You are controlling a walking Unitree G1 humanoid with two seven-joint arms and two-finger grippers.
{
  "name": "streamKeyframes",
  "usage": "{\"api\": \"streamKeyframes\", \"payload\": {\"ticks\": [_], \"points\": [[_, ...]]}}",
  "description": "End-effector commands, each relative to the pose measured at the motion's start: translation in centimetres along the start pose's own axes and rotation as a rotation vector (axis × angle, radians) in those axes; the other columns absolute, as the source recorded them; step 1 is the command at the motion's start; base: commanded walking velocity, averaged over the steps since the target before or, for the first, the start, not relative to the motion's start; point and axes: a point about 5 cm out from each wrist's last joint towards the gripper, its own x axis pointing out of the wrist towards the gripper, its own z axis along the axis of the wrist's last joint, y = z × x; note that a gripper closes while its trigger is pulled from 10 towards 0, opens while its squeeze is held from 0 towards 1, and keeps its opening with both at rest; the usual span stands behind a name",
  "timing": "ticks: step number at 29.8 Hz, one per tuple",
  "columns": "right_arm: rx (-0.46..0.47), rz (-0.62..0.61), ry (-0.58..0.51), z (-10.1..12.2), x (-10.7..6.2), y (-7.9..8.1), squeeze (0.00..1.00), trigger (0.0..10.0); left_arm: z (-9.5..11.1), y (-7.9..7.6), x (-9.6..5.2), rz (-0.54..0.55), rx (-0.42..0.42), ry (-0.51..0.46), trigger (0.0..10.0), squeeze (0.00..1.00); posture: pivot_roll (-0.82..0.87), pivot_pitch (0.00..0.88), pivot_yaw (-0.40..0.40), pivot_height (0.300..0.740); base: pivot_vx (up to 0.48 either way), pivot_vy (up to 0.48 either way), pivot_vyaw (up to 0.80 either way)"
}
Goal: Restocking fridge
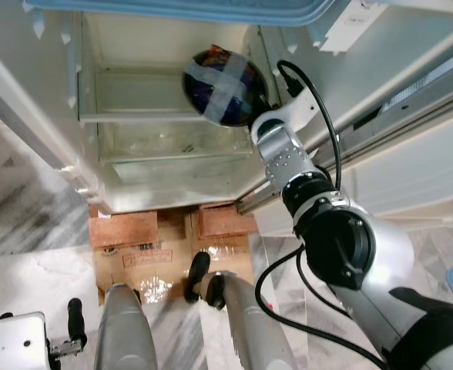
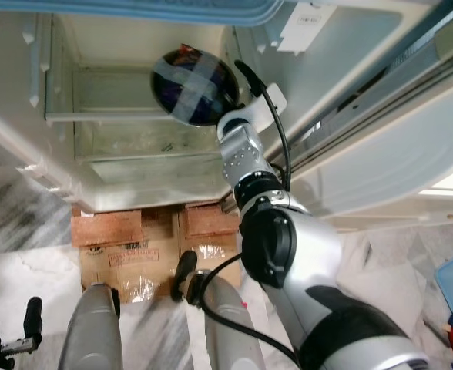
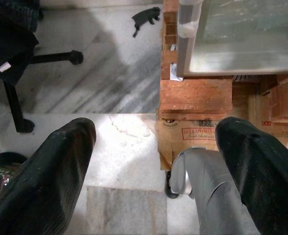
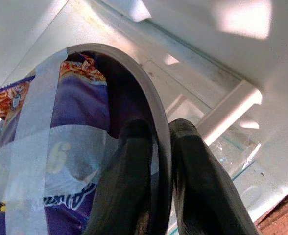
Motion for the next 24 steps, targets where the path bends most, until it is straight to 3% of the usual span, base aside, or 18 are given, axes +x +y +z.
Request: {"api": "streamKeyframes", "payload": {"ticks": [1, 9, 16, 17, 24], "points": [[0.008, -0.035, -0.026, 0.8, 0.1, -0.6, 1.0, 10.0, -0.6, 0.2, -0.5, 0.005, 0.014, 0.045, 10.0, 0.0, 0.4, 0.522, -0.252, 0.74, 0.0, 0.0, 0.0], [0.081, 0.033, -0.06, 2.2, 0.3, 0.6, 1.0, 10.0, -0.6, -0.1, 0.1, 0.007, 0.005, 0.043, 10.0, 0.0, 0.39, 0.508, -0.257, 0.74, 0.0, 0.0, 0.0], [-0.069, 0.175, -0.078, 3.0, 0.3, 1.6, 1.0, 10.0, -0.5, -0.4, 1.3, 0.012, -0.014, 0.013, 10.0, 0.0, 0.35, 0.471, -0.269, 0.74, 0.0, 0.0, 0.0], [-0.119, 0.203, -0.086, 3.4, 0.3, 1.4, 1.0, 10.0, -0.4, -0.7, 1.8, 0.008, -0.021, 0.002, 10.0, 0.0, 0.34, 0.459, -0.271, 0.74, 0.0, 0.0, 0.0], [-0.223, 0.238, -0.105, 4.8, 0.4, -0.3, 1.0, 10.0, 0.0, -1.0, 3.0, 0.008, -0.029, -0.026, 10.0, 0.0, 0.33, 0.42, -0.277, 0.74, 0.0, 0.0, 0.0]]}}
